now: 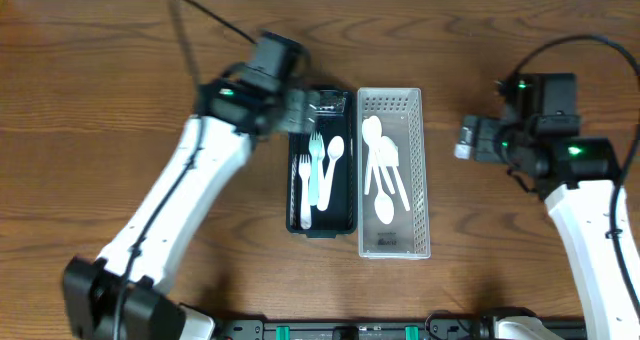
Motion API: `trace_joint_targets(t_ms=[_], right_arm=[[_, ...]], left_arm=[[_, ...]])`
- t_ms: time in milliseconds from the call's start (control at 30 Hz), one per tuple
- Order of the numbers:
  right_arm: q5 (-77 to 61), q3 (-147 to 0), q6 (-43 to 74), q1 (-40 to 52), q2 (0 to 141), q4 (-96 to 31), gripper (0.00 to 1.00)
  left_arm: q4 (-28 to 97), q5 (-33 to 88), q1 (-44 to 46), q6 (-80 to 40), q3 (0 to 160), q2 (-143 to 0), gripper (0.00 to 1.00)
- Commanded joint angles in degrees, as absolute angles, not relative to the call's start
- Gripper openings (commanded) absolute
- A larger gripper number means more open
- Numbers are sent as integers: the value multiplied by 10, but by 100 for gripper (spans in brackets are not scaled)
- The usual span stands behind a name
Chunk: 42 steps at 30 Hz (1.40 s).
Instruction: Pack container
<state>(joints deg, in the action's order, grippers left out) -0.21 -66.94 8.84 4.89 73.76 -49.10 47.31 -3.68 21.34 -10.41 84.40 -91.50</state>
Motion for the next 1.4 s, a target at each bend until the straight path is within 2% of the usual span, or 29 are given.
trace_joint_targets(t_ms=[0, 200, 400, 600, 833, 1000, 1167, 1367], right_arm=[[-2, -668, 76, 75, 747, -452, 99], [52, -668, 66, 78, 747, -329, 99], [114, -668, 53, 78, 729, -363, 99], [114, -641, 83, 79, 627, -425, 99], [119, -527, 96, 79, 385, -463, 99], [120, -471, 117, 79, 232, -547, 99], [122, -428, 132, 79, 170, -582, 99], [122, -415, 132, 79, 170, -609, 99]], left_arm=[[474, -57, 158, -95, 853, -910, 98], [451, -56, 71, -90, 853, -904, 98], [510, -57, 22, -96, 852, -849, 98], [511, -59, 34, -84, 803, -714, 98], [505, -73, 61, -91, 682, -526, 98], [505, -127, 90, -113, 568, -376, 98], [494, -133, 100, -112, 474, -247, 98], [563, -159, 101, -112, 454, -204, 98]])
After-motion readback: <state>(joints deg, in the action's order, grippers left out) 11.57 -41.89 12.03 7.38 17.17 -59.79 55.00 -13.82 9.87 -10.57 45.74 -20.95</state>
